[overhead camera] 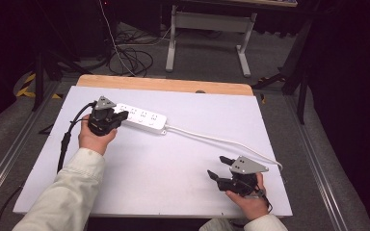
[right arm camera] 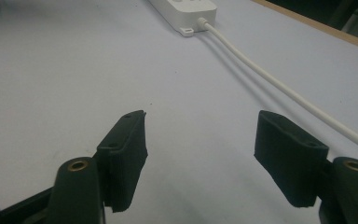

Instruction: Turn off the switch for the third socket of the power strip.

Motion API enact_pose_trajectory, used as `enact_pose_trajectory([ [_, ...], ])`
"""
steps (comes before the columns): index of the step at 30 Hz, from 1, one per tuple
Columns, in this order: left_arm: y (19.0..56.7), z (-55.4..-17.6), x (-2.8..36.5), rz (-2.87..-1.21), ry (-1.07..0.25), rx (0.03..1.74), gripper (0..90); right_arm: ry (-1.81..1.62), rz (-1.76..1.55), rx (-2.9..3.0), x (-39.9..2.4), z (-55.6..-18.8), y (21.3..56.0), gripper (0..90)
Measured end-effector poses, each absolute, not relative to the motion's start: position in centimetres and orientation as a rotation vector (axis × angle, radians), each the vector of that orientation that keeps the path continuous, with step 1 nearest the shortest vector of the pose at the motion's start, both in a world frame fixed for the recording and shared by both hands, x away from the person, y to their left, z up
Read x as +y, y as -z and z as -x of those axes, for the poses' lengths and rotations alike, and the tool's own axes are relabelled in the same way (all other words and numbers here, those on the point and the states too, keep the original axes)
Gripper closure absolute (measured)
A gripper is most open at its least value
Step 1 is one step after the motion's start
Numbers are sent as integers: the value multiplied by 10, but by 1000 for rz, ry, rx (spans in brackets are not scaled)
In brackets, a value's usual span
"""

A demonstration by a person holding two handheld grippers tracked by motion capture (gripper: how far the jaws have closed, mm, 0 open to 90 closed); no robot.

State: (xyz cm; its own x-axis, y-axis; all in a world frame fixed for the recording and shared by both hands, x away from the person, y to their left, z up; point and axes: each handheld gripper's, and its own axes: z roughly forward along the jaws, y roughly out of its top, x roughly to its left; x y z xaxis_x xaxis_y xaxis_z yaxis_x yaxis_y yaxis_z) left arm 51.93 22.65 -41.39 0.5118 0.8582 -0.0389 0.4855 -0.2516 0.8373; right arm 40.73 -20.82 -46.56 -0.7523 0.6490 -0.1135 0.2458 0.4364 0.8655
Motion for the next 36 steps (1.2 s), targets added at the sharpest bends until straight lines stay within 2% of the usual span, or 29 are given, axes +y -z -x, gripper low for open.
enact_pose_trajectory([
  [21, 445, -555, 227, -1877, -572, 1153, 898, -1260, -745, 2272, -208, -408, 466, 342],
  [36, 459, -567, 229, -1873, -575, 1176, 898, -1247, -748, 2280, -207, -408, 468, 342],
])
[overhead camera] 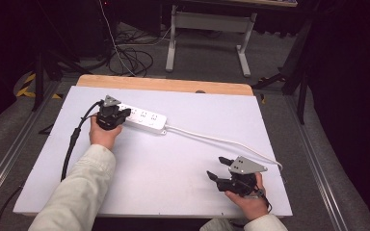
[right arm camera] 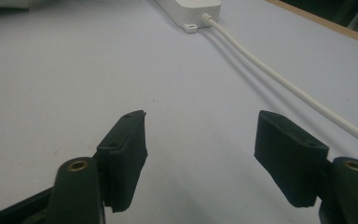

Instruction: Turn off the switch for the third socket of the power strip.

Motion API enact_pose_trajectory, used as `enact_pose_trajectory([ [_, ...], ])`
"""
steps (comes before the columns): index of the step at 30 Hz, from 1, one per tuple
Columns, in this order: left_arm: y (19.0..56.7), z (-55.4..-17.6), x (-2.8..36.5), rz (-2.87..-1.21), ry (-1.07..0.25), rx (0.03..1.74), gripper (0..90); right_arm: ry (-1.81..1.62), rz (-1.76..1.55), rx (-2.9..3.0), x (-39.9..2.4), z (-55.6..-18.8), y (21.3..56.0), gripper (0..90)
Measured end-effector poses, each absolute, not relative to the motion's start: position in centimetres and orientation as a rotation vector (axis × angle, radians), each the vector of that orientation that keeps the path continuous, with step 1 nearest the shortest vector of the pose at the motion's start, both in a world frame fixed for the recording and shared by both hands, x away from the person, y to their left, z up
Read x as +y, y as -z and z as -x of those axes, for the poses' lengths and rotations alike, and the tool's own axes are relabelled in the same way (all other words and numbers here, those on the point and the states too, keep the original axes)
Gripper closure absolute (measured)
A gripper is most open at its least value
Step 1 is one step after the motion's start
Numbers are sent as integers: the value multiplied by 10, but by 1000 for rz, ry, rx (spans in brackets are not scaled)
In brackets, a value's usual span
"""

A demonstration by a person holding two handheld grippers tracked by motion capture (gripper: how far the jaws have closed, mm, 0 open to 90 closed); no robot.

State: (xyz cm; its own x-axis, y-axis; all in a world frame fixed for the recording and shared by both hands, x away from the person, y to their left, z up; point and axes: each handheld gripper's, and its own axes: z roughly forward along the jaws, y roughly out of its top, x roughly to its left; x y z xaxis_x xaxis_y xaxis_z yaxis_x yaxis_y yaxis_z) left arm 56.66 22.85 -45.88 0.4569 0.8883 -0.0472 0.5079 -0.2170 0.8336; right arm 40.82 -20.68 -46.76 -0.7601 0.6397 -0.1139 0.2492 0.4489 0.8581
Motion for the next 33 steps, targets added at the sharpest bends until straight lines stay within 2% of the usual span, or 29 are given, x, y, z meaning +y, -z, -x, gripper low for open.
enact_pose_trajectory([
  [33, 472, -574, 225, -1941, -610, 1214, 898, -1240, -744, 2285, -205, -408, 469, 343],
])
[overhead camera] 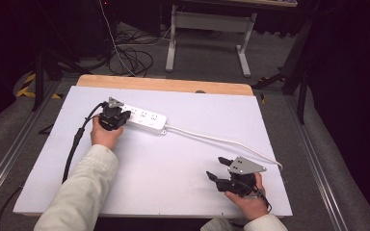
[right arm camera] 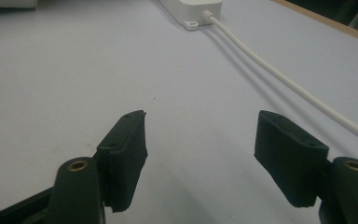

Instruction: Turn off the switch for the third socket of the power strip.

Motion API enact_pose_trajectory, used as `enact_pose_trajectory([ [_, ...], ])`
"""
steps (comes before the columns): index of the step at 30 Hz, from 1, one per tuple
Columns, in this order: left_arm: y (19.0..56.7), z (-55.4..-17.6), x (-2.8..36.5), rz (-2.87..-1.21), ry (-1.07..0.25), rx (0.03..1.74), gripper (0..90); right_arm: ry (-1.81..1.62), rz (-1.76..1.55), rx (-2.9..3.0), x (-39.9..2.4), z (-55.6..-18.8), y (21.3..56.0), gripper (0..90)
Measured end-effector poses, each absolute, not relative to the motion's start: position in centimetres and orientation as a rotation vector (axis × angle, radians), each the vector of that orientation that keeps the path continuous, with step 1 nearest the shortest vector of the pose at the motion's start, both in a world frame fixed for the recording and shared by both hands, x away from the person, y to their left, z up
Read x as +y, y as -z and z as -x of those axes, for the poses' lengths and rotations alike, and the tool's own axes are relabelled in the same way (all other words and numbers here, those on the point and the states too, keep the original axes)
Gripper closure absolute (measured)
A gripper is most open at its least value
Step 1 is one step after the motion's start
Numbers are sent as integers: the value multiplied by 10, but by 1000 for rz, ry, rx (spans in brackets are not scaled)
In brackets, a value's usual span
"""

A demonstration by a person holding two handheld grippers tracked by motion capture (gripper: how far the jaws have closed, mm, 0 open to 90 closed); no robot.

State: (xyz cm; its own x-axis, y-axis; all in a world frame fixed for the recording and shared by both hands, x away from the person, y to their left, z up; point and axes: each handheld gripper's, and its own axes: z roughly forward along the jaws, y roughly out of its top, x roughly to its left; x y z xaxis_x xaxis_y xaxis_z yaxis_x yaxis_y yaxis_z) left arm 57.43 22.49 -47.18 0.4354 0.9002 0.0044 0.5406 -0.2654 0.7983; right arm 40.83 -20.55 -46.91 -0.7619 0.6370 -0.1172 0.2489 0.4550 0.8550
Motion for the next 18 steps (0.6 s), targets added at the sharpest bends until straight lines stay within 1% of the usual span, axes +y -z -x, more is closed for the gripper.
enact_pose_trajectory([
  [18, 470, -576, 224, -1911, -564, 1280, 900, -1240, -740, 2291, -205, -409, 469, 342],
])
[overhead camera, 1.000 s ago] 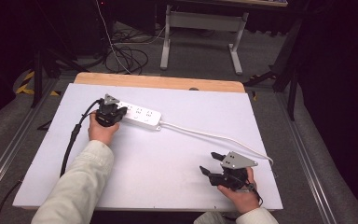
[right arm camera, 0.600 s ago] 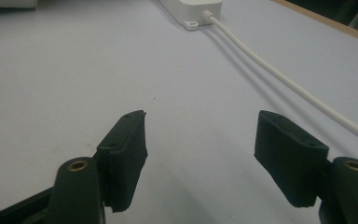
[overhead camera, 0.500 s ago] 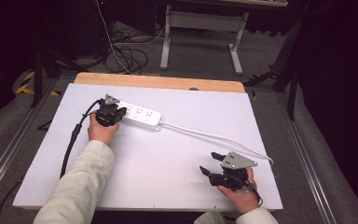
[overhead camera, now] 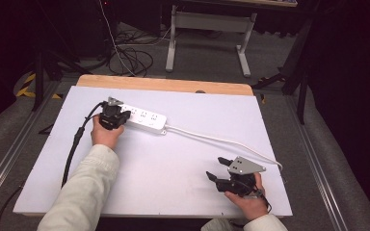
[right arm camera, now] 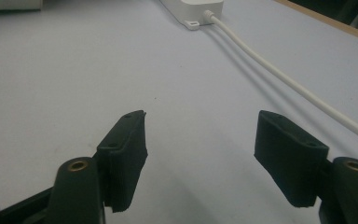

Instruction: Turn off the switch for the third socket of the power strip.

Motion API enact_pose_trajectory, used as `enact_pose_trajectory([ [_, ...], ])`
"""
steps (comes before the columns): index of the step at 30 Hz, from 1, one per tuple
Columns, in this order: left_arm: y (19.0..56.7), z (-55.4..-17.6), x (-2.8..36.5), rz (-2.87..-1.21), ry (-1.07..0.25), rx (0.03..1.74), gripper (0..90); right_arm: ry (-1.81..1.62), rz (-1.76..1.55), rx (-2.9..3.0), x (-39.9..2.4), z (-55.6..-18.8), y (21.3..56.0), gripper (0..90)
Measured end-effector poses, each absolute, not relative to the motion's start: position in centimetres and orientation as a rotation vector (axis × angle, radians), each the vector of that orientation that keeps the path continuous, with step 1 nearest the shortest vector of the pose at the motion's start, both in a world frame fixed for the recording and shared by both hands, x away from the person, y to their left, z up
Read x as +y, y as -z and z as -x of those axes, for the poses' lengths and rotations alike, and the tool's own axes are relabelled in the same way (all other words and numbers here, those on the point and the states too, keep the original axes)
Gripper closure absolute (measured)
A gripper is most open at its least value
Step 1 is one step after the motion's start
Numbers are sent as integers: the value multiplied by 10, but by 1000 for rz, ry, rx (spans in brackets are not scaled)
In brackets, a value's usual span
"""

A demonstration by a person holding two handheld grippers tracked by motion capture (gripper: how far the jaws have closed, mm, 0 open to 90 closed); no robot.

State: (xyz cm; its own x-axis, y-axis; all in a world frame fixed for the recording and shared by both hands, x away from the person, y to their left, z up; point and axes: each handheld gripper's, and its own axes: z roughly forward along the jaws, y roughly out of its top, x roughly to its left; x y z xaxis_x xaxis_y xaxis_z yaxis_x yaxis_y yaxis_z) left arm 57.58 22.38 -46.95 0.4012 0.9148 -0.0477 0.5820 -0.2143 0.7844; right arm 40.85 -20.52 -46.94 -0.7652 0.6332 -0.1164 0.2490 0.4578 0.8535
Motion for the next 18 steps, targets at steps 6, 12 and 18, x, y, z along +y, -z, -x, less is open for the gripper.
enact_pose_trajectory([
  [6, 468, -575, 224, -1898, -539, 1313, 900, -1241, -740, 2293, -205, -408, 470, 342],
  [12, 467, -575, 223, -1903, -543, 1321, 900, -1242, -740, 2295, -205, -408, 470, 343],
  [18, 467, -575, 222, -1917, -562, 1310, 900, -1245, -741, 2296, -205, -408, 469, 342],
])
